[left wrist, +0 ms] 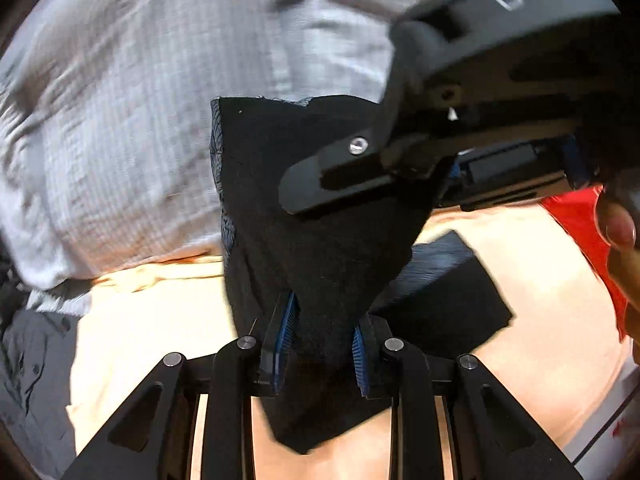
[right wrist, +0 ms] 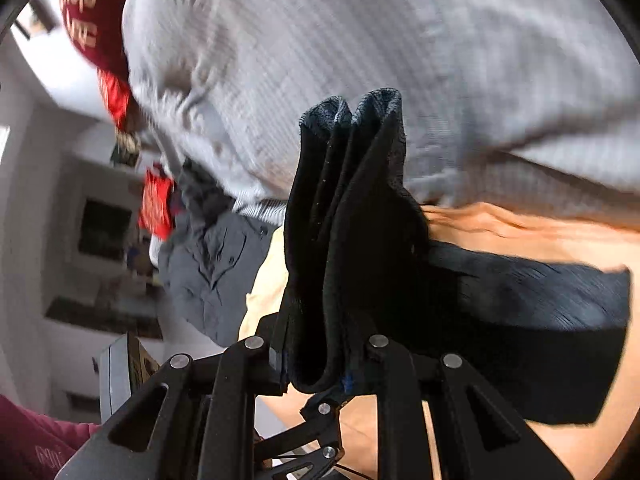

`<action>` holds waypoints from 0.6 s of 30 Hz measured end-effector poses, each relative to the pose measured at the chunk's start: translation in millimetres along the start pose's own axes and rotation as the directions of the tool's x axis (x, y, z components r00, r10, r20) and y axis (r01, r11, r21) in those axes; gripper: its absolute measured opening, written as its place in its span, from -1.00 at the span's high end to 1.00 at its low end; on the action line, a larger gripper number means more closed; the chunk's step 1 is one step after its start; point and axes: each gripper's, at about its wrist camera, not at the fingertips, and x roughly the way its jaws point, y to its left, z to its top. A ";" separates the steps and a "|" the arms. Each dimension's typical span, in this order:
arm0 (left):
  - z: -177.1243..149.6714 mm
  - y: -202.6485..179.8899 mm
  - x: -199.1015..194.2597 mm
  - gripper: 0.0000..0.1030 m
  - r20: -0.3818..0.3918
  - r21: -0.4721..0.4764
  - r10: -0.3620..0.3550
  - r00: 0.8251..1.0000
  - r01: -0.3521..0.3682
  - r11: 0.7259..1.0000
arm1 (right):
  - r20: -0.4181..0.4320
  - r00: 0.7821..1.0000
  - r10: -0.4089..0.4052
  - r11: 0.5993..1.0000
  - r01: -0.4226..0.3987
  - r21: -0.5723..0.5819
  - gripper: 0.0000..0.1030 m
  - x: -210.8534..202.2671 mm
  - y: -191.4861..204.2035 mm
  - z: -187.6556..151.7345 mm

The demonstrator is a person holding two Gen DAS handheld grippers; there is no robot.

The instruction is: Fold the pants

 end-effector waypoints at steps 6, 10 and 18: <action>0.1 -79.9 38.4 0.48 -0.103 0.089 -0.093 0.990 0.102 0.991 | 0.090 0.995 -0.036 0.990 0.024 0.136 0.62 -58.4 -81.8 -33.7; -14.8 -121.3 67.9 0.48 -0.169 0.163 -0.084 0.982 0.112 0.980 | 0.127 0.990 -0.063 0.970 0.031 0.241 0.62 -74.3 -136.9 -62.1; -40.5 -151.5 100.5 0.34 -0.253 0.244 -0.011 0.967 0.074 0.967 | 0.122 0.990 -0.072 0.921 0.019 0.388 0.62 -60.3 -218.0 -101.6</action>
